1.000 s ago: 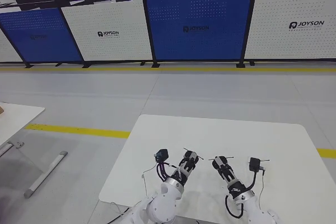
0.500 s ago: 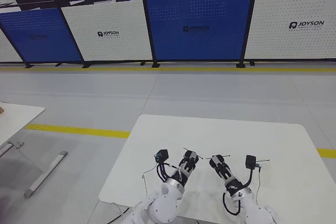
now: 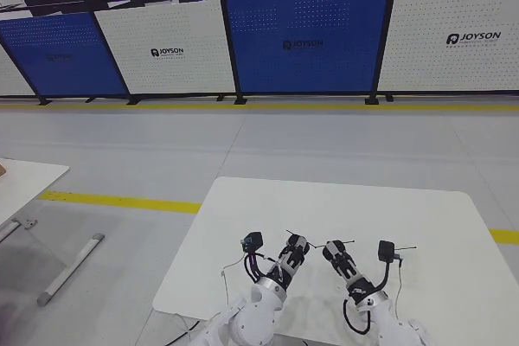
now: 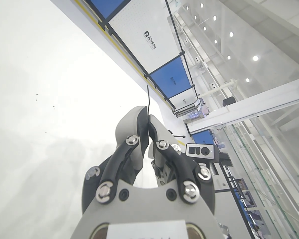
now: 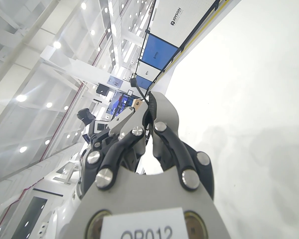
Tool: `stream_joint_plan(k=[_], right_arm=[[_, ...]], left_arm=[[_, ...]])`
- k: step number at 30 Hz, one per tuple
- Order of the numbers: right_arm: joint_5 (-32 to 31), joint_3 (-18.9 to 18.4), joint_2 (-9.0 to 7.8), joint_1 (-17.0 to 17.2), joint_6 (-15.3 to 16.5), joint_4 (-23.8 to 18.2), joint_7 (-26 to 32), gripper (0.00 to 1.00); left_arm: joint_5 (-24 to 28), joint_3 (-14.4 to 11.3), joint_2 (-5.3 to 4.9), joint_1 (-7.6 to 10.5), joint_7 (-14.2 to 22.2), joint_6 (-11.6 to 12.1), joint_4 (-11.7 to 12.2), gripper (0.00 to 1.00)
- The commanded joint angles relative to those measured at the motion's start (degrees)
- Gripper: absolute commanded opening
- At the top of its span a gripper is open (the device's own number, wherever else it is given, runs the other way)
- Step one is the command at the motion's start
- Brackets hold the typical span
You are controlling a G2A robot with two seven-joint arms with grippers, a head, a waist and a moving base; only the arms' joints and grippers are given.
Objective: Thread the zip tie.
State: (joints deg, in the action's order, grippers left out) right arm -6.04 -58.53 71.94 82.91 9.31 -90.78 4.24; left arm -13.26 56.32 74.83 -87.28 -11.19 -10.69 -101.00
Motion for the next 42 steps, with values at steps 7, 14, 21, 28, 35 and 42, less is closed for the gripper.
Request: stream_joint_plan(k=[7,14,21,28,35,42], right_arm=[[0.0,-0.7,0.15,0.4,0.2,-0.1,0.9,0.00],[0.5,-1.0,0.39,0.0,-0.3,0.2,1.8,0.00],[0.2,-0.7,0.74,-0.5,-0.9,0.6,2.2,0.00],[0.2,-0.8,0.98,-0.4,-0.3,0.8,2.4,0.00],[0.2,-1.9,0.90,0.8,0.5,-0.1,2.8,0.00],[0.4,-1.9,1.14,0.4,0.1,0.3,3.3,0.00]], left_arm=[[0.0,0.0,0.00,0.00,0.0,0.0,0.0,0.00],[0.0,0.0,0.00,0.00,0.0,0.0,0.0,0.00],[0.0,0.0,0.00,0.00,0.0,0.0,0.0,0.00],[0.0,0.0,0.00,0.00,0.0,0.0,0.0,0.00],[0.0,0.0,0.00,0.00,0.0,0.0,0.0,0.00],[0.0,0.0,0.00,0.00,0.0,0.0,0.0,0.00]])
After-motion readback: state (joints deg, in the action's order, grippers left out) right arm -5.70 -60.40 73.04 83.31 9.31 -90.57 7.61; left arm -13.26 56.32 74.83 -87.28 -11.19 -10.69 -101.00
